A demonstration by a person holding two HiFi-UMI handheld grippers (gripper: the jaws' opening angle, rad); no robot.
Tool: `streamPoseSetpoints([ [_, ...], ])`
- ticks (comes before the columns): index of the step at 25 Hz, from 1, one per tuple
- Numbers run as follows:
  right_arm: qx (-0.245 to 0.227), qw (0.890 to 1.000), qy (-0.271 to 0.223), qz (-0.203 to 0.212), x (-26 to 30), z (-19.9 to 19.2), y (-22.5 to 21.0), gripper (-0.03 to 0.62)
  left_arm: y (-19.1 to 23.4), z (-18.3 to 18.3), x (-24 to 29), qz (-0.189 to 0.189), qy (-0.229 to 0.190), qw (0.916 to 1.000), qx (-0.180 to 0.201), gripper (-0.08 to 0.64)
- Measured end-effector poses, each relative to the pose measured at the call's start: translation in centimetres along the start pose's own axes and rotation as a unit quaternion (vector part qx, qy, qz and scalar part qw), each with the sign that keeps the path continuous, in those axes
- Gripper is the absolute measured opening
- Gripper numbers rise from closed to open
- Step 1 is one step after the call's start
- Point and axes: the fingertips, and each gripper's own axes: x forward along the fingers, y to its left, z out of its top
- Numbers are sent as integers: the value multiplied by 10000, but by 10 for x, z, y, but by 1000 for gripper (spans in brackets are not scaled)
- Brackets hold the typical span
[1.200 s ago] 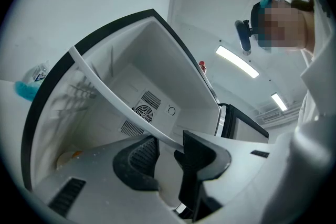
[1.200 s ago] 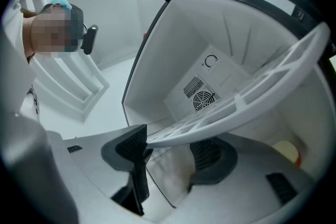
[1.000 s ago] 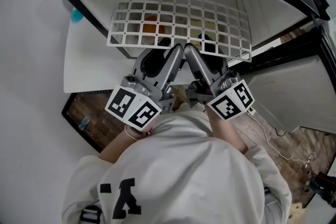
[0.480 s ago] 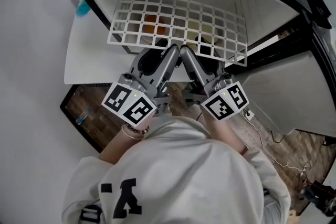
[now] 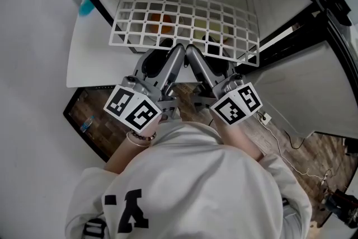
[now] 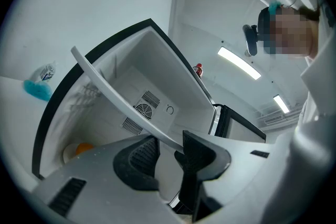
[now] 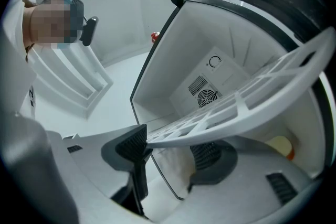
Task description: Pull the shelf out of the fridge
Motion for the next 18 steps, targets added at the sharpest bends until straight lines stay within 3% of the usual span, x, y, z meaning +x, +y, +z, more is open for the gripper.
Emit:
streamPoseSetpoints([
  [18, 1, 10000, 12, 83, -5, 1, 5, 265, -6, -1, -6, 47, -73, 10000, -32, 141],
])
